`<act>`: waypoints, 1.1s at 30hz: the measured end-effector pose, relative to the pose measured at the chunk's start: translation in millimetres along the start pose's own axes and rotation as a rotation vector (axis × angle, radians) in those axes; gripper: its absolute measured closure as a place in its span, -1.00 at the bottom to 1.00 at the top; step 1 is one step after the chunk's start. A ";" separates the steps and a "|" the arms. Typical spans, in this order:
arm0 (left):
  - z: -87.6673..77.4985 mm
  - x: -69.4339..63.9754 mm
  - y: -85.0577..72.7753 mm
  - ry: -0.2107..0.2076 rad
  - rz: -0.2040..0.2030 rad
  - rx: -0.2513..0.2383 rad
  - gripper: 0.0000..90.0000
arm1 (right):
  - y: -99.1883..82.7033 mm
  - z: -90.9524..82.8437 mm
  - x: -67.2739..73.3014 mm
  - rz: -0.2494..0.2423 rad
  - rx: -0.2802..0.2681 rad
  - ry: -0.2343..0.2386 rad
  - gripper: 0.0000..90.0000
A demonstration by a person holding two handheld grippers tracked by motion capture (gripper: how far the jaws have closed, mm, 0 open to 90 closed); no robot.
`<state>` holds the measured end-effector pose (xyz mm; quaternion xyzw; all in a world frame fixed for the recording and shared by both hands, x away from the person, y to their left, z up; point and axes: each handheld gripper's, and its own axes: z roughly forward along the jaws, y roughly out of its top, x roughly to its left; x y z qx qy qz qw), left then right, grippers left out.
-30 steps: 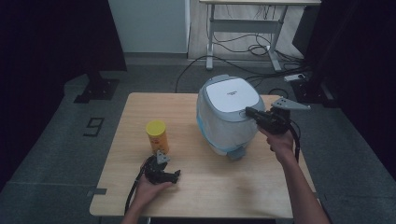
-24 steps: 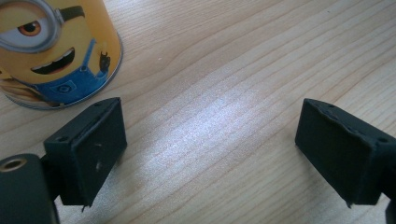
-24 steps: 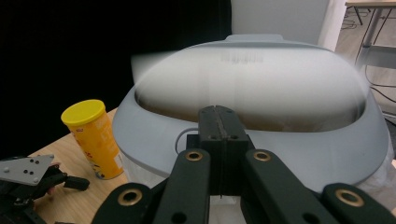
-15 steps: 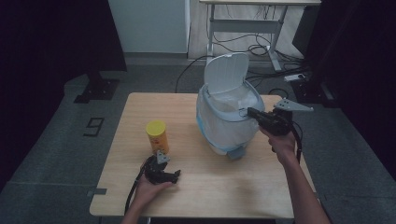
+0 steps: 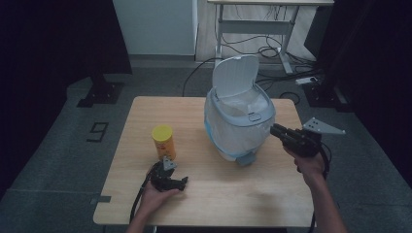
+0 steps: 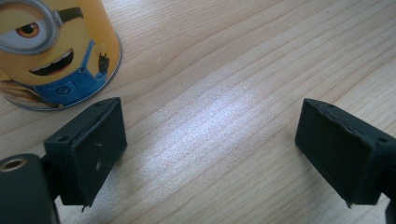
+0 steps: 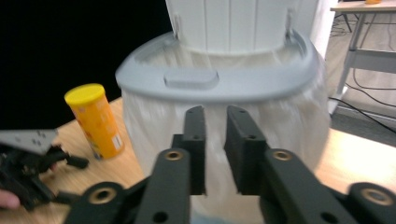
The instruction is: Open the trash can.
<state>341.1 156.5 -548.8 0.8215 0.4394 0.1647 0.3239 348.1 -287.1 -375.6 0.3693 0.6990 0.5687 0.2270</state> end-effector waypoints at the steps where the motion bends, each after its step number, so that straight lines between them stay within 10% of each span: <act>1: 0.0 0.0 0.0 0.000 0.001 0.000 -0.81 | -6.8 -3.1 -1.3 -0.001 0.006 -0.002 0.55; 10: -0.8 -0.5 -0.4 -0.004 0.007 -0.004 -0.76 | -67.7 -17.8 -13.6 0.051 0.035 -0.036 -0.05; 20: -1.3 -1.3 -0.9 -0.002 0.005 -0.006 -0.73 | -129.0 -18.3 -19.0 0.080 0.126 -0.096 -0.21; 33: -3.6 0.2 -1.0 -0.012 0.012 -0.009 -0.66 | -154.8 -15.7 -23.7 0.098 0.205 -0.124 -0.23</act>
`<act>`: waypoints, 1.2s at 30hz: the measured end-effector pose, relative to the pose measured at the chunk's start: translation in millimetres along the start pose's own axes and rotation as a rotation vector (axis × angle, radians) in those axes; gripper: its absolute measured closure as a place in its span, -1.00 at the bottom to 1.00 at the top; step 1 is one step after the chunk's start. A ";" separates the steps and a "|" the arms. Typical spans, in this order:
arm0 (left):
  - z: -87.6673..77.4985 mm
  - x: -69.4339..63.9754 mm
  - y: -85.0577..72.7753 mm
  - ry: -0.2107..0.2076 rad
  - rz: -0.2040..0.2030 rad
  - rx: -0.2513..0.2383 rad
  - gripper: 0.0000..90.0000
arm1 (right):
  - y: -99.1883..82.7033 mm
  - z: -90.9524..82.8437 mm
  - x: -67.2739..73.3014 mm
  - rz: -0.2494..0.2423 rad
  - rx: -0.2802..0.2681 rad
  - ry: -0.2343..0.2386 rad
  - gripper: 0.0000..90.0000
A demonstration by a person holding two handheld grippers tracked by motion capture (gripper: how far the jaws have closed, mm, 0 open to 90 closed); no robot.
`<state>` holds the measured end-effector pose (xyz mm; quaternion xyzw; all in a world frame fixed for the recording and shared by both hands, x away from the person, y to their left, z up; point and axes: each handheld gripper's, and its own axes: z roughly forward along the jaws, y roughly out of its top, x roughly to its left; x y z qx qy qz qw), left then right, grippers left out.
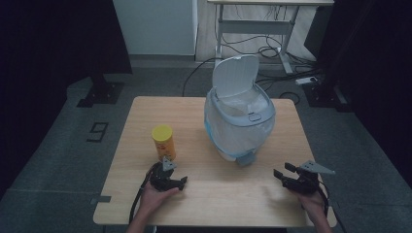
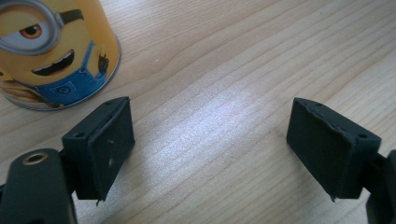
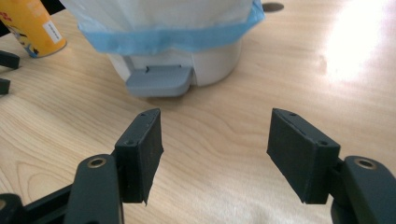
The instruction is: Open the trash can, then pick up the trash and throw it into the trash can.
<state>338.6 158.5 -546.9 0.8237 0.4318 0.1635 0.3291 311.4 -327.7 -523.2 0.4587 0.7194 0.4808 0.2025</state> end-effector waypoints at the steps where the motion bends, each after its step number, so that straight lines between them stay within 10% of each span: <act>1: -0.8 -0.2 0.2 0.002 0.005 -0.005 -0.66 | -1.9 0.3 -0.7 0.000 0.006 -0.002 -0.23; 16: -33.3 12.6 1.9 0.044 -0.046 -0.149 -0.65 | -8.8 7.2 -0.1 -0.027 0.063 -0.011 -0.23; 36: -41.4 45.5 -2.9 0.076 -0.122 -0.163 -0.74 | -12.9 10.1 -6.2 -0.021 0.101 -0.028 -0.23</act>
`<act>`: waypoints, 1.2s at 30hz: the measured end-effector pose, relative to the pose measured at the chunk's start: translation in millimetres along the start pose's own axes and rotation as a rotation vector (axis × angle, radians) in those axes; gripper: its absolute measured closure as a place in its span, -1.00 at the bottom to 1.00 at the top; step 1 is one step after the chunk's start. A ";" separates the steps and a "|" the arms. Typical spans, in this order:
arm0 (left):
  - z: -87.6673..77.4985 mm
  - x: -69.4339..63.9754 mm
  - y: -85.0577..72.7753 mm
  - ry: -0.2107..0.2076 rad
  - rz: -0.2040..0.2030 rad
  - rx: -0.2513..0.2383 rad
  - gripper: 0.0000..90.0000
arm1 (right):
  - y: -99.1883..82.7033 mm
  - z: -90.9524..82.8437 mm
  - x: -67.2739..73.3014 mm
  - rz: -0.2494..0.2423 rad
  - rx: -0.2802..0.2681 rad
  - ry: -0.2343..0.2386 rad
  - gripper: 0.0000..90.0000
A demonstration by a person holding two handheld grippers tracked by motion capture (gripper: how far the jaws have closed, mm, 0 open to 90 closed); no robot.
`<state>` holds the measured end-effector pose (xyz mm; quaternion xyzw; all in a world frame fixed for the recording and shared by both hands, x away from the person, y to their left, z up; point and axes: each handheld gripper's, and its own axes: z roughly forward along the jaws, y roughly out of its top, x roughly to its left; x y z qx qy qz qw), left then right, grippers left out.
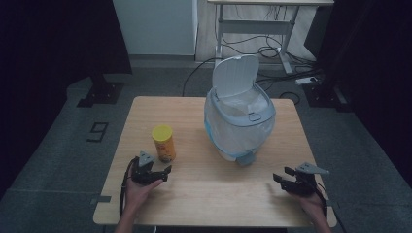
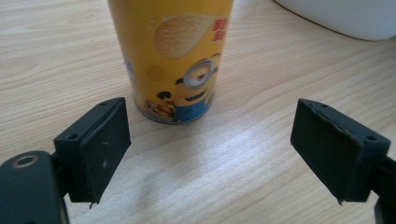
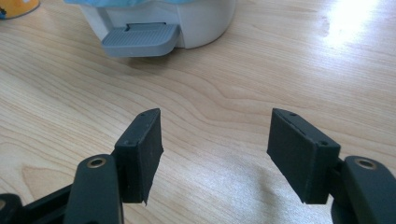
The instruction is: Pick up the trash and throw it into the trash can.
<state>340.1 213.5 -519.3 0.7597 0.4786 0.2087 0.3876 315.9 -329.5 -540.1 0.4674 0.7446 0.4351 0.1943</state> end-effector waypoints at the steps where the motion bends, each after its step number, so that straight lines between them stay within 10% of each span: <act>1: 0.4 0.7 0.3 0.002 -0.003 -0.003 -0.74 | -0.2 -0.1 -0.3 0.002 0.000 -0.001 -0.23; 17: 14.3 12.5 17.8 0.049 -0.027 -0.033 -0.78 | -2.2 1.0 -2.6 0.018 0.018 0.007 -0.24; 36: 49.9 24.8 33.2 0.001 -0.061 -0.095 -0.66 | -1.7 -0.1 -3.0 0.022 0.030 0.020 -0.24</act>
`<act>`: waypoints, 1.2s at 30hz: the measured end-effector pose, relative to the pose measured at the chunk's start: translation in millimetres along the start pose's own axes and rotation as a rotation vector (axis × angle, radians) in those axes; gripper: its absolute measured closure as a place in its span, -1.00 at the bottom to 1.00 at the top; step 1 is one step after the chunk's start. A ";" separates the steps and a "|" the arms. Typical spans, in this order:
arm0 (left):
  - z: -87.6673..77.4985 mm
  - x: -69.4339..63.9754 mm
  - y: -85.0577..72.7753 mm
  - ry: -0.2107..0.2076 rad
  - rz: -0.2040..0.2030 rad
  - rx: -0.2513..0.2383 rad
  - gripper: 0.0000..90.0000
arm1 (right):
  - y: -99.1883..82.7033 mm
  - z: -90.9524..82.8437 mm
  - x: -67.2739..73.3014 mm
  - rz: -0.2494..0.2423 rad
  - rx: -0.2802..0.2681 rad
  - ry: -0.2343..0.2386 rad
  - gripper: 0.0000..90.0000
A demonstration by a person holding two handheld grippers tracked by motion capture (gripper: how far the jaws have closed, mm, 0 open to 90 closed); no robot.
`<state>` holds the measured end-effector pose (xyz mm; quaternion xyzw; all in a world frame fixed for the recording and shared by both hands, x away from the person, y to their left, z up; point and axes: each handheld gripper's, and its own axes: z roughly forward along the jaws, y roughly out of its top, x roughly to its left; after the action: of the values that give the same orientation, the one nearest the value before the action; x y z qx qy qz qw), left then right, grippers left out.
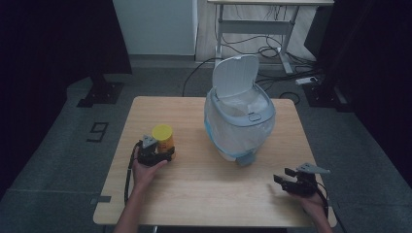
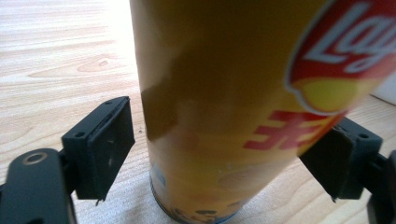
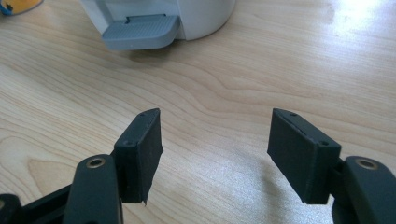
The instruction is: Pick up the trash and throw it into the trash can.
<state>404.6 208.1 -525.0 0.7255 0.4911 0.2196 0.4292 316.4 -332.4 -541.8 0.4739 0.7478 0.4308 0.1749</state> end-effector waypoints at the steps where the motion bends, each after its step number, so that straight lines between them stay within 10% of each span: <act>1: 0.0 0.1 -0.3 -0.005 0.001 -0.005 -0.58 | -0.1 1.0 -0.5 0.001 0.006 0.001 -0.22; 17: -23.5 -5.1 -0.1 0.009 0.066 -0.032 -0.46 | -0.3 0.1 -4.4 0.008 0.004 -0.010 -0.22; 36: -57.7 -15.1 20.4 -0.091 0.079 -0.094 -0.46 | -0.8 -0.5 -6.1 0.011 0.003 -0.013 -0.22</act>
<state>366.2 215.0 -475.4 0.7325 0.4312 0.2262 0.4758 318.7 -338.1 -543.1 0.4810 0.7448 0.4274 0.1768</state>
